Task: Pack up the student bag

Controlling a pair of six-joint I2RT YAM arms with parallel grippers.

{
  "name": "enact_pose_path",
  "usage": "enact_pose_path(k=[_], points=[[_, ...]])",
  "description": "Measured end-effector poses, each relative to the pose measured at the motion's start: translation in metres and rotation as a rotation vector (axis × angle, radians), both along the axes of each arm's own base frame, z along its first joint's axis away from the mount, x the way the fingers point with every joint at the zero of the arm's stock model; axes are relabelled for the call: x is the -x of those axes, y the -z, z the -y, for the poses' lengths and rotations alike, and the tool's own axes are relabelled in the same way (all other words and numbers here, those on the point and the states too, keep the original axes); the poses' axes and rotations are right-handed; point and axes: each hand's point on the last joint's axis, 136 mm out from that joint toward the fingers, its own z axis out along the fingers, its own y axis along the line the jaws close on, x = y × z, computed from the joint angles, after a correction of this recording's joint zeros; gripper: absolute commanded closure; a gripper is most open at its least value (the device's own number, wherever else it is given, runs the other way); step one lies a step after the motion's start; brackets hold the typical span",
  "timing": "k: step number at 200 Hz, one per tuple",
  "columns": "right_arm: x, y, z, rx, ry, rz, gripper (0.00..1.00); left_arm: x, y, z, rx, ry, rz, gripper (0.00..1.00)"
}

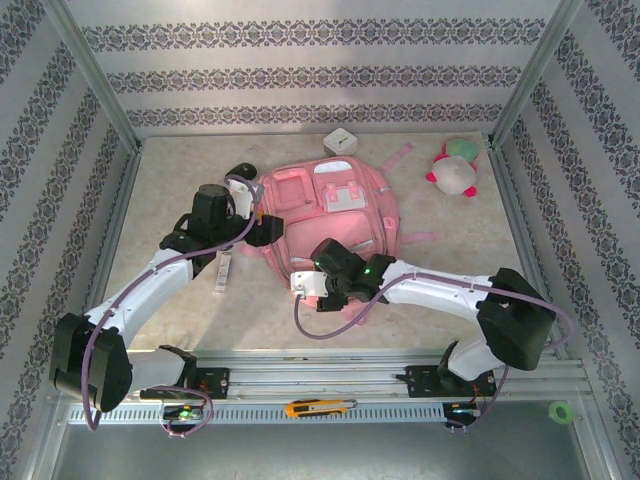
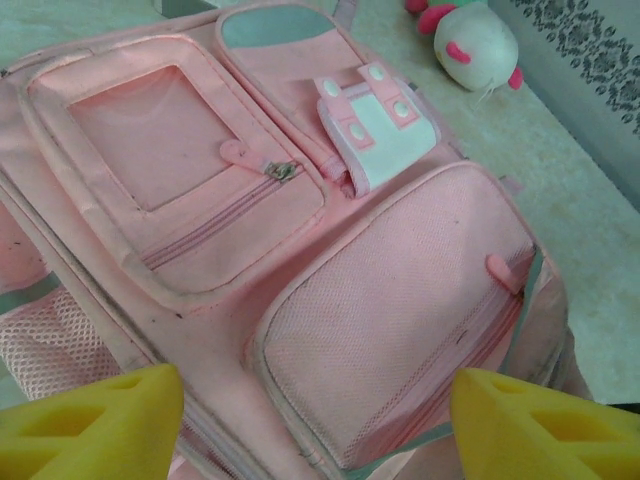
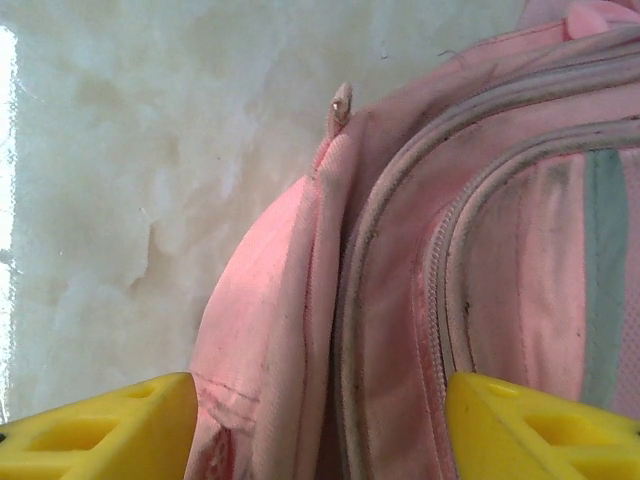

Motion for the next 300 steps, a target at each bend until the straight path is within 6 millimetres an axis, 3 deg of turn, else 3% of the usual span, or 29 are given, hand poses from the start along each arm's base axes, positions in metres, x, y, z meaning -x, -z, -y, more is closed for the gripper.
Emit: enact_pose_path(k=[91,130,189,208,226,267,300], points=[[0.010,0.013,0.002,0.035,-0.056,-0.068,0.31,-0.003,0.002,-0.006,0.051,-0.028,-0.015,0.31],[-0.001,0.014,0.007,0.060,-0.035,-0.003,0.26,-0.001,0.005,-0.005,0.067,-0.025,-0.032,0.31],[-0.010,0.025,0.014,0.117,0.000,0.075,0.29,-0.002,0.002,-0.005,0.076,-0.024,-0.022,0.31],[-0.011,0.032,0.013,0.133,0.003,0.085,0.39,-0.003,0.002,-0.005,0.076,-0.025,-0.020,0.31],[-0.013,0.036,0.012,0.136,0.012,0.091,0.62,-0.003,0.002,-0.005,0.076,-0.025,-0.020,0.31],[-0.019,0.034,0.011,0.121,0.035,0.123,1.00,-0.001,0.004,-0.006,0.075,-0.026,-0.021,0.31],[-0.012,0.011,0.019,0.085,0.010,0.154,1.00,-0.002,0.007,-0.010,0.050,-0.042,-0.020,0.31]])
